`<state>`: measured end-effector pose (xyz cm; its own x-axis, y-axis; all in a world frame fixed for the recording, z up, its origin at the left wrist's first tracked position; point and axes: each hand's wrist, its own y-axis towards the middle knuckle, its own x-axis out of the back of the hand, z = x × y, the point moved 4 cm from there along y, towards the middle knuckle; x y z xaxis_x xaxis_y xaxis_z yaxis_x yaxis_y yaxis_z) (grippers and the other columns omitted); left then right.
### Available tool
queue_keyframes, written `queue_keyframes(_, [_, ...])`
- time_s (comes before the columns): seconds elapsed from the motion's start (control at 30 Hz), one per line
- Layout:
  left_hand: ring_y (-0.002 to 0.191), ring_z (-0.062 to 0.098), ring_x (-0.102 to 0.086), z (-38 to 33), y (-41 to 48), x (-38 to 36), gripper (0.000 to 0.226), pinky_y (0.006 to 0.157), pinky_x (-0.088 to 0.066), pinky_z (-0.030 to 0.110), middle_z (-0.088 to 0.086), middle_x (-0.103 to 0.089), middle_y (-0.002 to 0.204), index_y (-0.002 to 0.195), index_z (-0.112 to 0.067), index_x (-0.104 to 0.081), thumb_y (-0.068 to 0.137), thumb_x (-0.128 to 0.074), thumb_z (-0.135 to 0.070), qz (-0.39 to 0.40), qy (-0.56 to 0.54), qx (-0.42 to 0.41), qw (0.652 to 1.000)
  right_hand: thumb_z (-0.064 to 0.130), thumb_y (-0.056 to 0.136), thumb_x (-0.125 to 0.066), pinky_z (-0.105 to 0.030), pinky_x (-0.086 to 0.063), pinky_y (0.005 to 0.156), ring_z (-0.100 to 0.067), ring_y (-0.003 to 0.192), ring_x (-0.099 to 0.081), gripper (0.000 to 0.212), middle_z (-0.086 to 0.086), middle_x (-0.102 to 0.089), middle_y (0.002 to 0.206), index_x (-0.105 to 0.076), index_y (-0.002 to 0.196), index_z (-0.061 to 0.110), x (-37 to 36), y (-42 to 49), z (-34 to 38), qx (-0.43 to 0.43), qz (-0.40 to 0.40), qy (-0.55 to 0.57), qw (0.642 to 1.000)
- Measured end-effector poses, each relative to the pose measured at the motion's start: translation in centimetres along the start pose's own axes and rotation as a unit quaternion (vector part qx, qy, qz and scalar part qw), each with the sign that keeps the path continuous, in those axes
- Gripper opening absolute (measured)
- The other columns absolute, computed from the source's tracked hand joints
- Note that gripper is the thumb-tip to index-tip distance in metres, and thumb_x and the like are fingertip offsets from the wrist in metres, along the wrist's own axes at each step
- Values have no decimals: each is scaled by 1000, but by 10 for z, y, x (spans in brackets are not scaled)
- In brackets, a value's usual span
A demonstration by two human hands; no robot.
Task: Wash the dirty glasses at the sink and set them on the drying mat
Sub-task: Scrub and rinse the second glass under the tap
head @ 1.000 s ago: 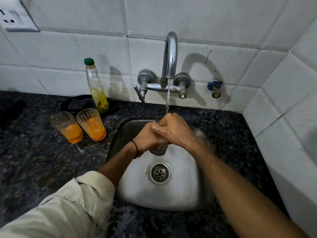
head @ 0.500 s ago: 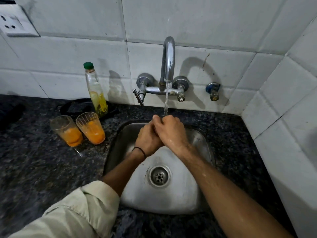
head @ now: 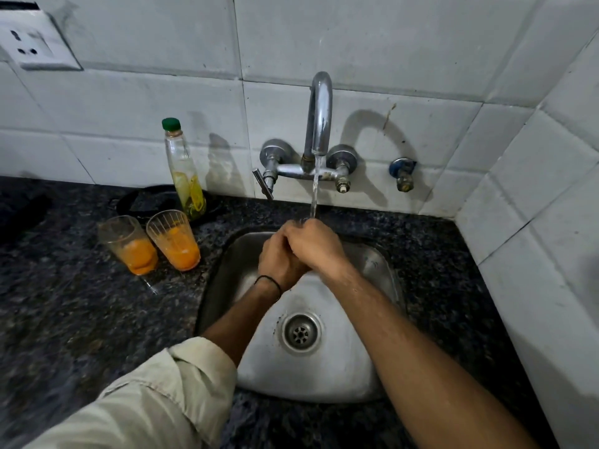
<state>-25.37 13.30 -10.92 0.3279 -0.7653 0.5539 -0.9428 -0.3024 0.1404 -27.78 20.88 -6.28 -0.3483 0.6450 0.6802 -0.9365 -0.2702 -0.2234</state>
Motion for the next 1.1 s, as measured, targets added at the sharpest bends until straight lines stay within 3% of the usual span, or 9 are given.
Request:
queue_keyframes(0.2, [87, 4, -63, 14, 10, 10, 34, 78, -49, 22, -6, -67, 93, 103, -16, -61, 73, -74, -4, 78, -89, -100, 988, 3, 87, -53, -37, -49, 94, -20, 107, -62, 37, -3, -66, 117, -64, 119, 19, -5, -36, -24, 214, 22, -91, 972])
queue_keyframes(0.3, [89, 11, -68, 21, 9, 5, 57, 82, -56, 32, -3, -71, 95, 105, -16, -62, 53, -85, -13, 159, -90, -90, 979, -2, 76, -61, -55, -9, 122, -17, 139, -41, 63, 2, -54, 144, -57, 134, 23, 14, -16, -43, 401, 96, -417, 810])
queue_keyframes(0.37, [91, 16, -69, 21, 5, -5, 62, 83, -57, 40, 0, -71, 98, 105, -18, -61, 48, -84, -24, 165, -71, -73, 981, 5, 81, -58, -50, -9, 121, -15, 139, -40, 54, 4, -53, 143, -56, 131, 26, 17, -6, -44, 428, 131, -528, 722])
queue_keyframes(0.43, [94, 19, -69, 20, 3, -11, 61, 84, -57, 40, 1, -71, 100, 106, -18, -61, 51, -85, -21, 139, -94, -49, 985, 11, 87, -55, -42, -26, 113, -18, 124, -53, 36, 2, -61, 128, -58, 121, 23, 12, -1, -33, 399, 142, -524, 739])
queue_keyframes(0.53, [93, 24, -67, 23, 2, -13, 35, 83, -55, 39, 6, -71, 95, 102, -13, -61, 70, -76, -11, 76, -118, -34, 990, 13, 92, -53, -37, -40, 93, -22, 105, -58, 26, -2, -63, 110, -63, 115, 20, -4, 5, -21, 236, 171, -365, 884])
queue_keyframes(0.63, [85, 16, -66, 33, 5, -6, 16, 78, -55, 41, 0, -69, 86, 93, -15, -62, 80, -63, -6, 31, -142, -17, 989, 10, 89, -55, -26, -42, 66, -20, 90, -61, 14, 0, -63, 94, -65, 96, 18, -29, 1, -23, 117, -5, -84, 990])
queue_keyframes(0.83, [90, 20, -69, 42, 5, 7, 49, 79, -57, 32, 4, -72, 94, 102, -14, -63, 59, -82, 1, 89, -157, -3, 984, -8, 63, -58, -44, -45, 97, -25, 103, -61, 50, -5, -69, 106, -68, 107, 15, -21, -18, -46, 391, -103, -170, 899])
queue_keyframes(0.93, [91, 13, -70, 39, -1, 1, 62, 81, -57, 29, -3, -73, 97, 108, -21, -64, 52, -85, -8, 120, -100, -9, 988, -5, 71, -62, -47, -32, 113, -23, 118, -59, 47, -3, -69, 118, -69, 112, 17, -7, 1, -50, 409, 73, -382, 825])
queue_keyframes(1.1, [81, 3, -61, 40, 0, -14, 19, 79, -51, 22, -6, -67, 88, 100, -14, -62, 82, -66, -18, 46, -85, 3, 995, 15, 92, -52, -33, -44, 75, -25, 90, -59, 15, -7, -61, 92, -66, 96, 13, -12, -5, -10, 145, 119, -240, 952])
